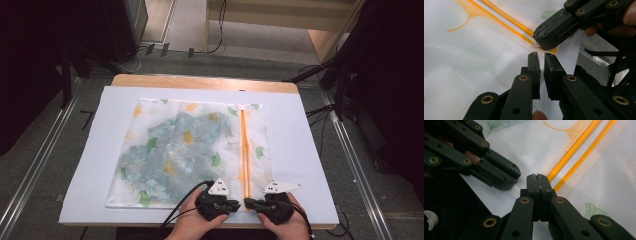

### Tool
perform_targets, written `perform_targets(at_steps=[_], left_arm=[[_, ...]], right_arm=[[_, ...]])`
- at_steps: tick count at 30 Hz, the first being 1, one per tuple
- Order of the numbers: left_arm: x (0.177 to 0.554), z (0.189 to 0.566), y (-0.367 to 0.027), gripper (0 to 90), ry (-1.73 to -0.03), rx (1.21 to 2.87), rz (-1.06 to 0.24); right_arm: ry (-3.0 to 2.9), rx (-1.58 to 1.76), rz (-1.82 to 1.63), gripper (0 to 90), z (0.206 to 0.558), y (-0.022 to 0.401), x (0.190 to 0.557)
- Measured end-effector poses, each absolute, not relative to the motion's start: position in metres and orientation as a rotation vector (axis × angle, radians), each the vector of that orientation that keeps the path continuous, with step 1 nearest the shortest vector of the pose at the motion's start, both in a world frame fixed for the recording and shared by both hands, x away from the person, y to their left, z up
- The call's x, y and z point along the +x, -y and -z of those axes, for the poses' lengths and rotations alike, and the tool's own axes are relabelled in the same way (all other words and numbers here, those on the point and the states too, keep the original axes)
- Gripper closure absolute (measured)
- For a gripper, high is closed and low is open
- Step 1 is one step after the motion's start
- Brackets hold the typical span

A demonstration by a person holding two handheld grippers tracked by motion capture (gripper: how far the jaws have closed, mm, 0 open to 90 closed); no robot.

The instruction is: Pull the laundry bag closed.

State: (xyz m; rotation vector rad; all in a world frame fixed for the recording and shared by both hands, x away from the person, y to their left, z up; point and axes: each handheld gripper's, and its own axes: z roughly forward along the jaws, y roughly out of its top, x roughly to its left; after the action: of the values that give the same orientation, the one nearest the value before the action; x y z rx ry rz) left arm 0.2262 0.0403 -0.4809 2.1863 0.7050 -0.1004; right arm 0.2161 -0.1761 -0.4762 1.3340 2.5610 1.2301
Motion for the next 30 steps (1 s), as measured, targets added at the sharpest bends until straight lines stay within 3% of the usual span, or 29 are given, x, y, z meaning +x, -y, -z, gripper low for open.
perform_targets(at_steps=[3, 9, 30], left_arm=[[0.2271, 0.4809, -0.0364, 90.0, -0.695, 2.202, 0.087], [0.2208, 0.4803, -0.0330, 90.0, -0.628, 2.234, -0.001], [0.2254, 0.4807, -0.0305, 90.0, -0.669, 2.211, 0.052]], right_arm=[[-2.550, 1.365, -1.244, 90.0, 0.4773, 0.1775, 0.2171], [-2.526, 1.394, -1.262, 90.0, 0.4779, 0.1787, 0.2175], [-2.539, 1.430, -1.280, 90.0, 0.4812, 0.1779, 0.2250]])
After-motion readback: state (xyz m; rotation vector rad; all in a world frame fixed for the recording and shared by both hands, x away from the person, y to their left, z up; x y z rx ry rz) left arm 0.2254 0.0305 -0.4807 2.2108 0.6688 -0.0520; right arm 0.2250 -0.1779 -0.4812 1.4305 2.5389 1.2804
